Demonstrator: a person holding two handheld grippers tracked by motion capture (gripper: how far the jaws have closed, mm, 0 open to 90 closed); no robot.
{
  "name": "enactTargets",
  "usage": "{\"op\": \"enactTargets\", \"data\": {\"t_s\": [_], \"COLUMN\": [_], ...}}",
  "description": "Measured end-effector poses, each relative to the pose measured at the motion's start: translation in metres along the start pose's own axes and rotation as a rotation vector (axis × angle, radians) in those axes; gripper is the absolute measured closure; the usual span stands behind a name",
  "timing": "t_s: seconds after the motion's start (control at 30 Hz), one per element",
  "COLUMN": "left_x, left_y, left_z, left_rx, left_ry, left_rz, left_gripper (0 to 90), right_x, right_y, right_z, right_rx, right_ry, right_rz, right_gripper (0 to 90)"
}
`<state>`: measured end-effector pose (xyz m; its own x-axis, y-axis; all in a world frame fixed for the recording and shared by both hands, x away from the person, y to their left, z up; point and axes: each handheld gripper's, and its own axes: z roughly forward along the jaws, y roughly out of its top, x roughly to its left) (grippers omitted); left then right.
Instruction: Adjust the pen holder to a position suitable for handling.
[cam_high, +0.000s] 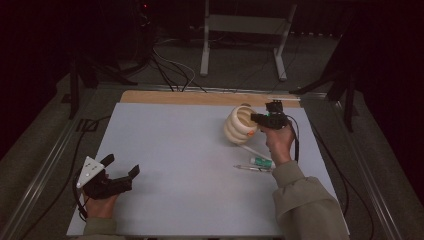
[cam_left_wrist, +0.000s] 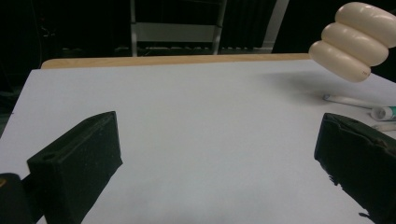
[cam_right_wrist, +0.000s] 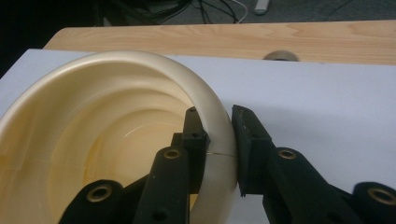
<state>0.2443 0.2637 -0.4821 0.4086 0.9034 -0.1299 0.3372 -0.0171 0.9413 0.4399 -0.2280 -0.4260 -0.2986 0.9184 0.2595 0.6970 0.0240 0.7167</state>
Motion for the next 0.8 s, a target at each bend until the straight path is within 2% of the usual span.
{"op": "enactTargets", "data": {"t_s": [0.53, 0.8], "left_x": [0.000, 0.000], "left_y": [0.000, 0.000], "left_z": [0.000, 0.000], "left_rx": [-0.001, -0.001], "left_ry": [-0.002, -0.004], "left_rz": [0.001, 0.002], "left_gripper": [1.0, 1.0], "right_x": [0.055, 0.081], "right_y": [-0.011, -0.022], "right_z": [0.019, 0.034], "right_rx": [0.040, 0.083], "right_ry": [0.089, 0.094], "right_rz": [-0.074, -0.132], "right_gripper": [76.8, 76.6]}}
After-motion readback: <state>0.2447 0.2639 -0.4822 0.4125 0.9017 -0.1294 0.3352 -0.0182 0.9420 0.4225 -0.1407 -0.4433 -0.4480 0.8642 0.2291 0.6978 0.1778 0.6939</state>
